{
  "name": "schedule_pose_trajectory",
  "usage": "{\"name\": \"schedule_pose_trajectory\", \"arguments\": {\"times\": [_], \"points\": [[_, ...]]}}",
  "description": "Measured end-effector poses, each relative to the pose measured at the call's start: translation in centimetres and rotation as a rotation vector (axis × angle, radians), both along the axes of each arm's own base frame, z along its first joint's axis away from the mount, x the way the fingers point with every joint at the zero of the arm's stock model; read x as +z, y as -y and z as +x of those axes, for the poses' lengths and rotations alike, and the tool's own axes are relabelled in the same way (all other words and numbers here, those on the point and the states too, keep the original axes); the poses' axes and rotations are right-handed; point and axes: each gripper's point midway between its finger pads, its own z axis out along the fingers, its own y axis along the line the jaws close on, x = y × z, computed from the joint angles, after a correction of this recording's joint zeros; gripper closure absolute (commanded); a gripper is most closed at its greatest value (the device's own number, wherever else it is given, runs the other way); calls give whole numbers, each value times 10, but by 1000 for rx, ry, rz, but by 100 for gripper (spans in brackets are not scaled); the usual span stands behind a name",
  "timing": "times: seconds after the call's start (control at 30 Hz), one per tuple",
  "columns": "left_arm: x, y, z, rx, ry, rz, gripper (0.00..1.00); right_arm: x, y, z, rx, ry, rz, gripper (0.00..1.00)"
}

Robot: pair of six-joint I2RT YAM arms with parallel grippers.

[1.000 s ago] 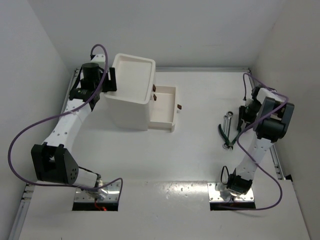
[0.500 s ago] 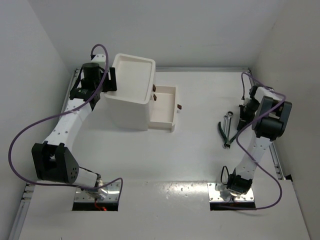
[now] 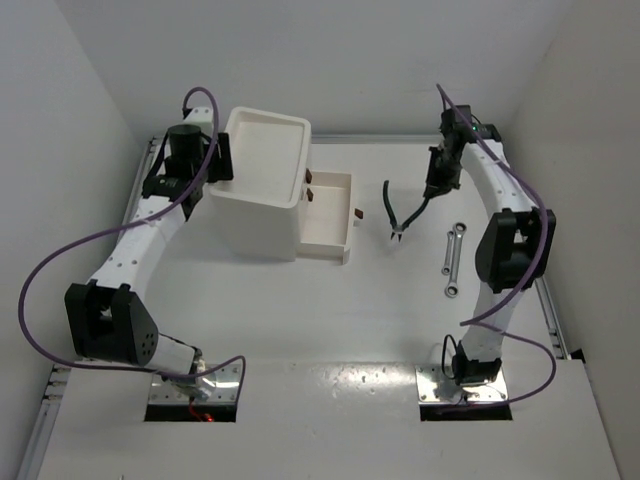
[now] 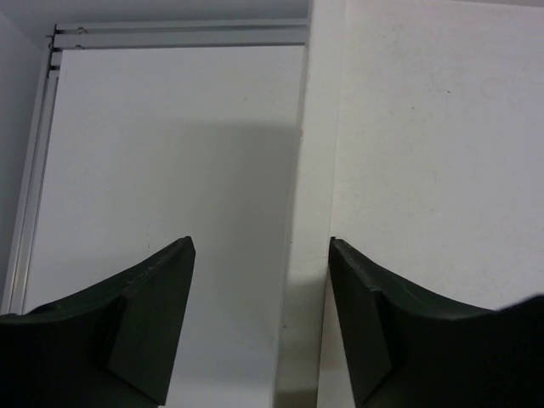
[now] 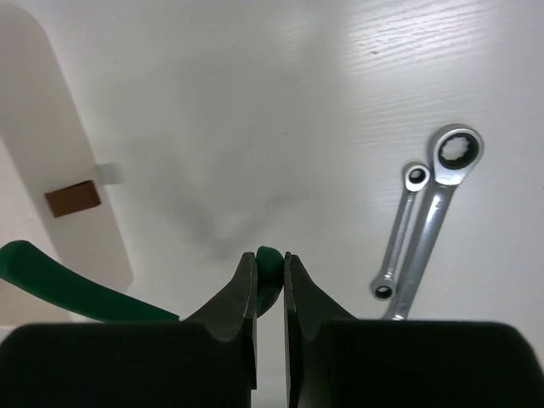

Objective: Sort the tools into containers

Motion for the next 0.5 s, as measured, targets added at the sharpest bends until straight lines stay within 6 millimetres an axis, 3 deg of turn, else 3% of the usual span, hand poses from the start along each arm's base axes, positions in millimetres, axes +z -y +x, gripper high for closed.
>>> {"name": "schedule_pose_trajectory", "arguments": {"times": [0.13, 0.17, 0.27, 0.5], "points": [[0, 4, 3, -7, 6, -3, 51, 7, -26, 17, 16, 27, 17, 100], [0, 6, 3, -12, 6, -5, 61, 5, -32, 23, 19, 30, 19, 100], [1, 13, 4, -37, 7, -9, 77, 0, -50, 41, 28, 42, 13, 100], [1, 17, 3, -64, 6, -4, 81, -6, -103, 63, 42, 55, 10, 100]]}}
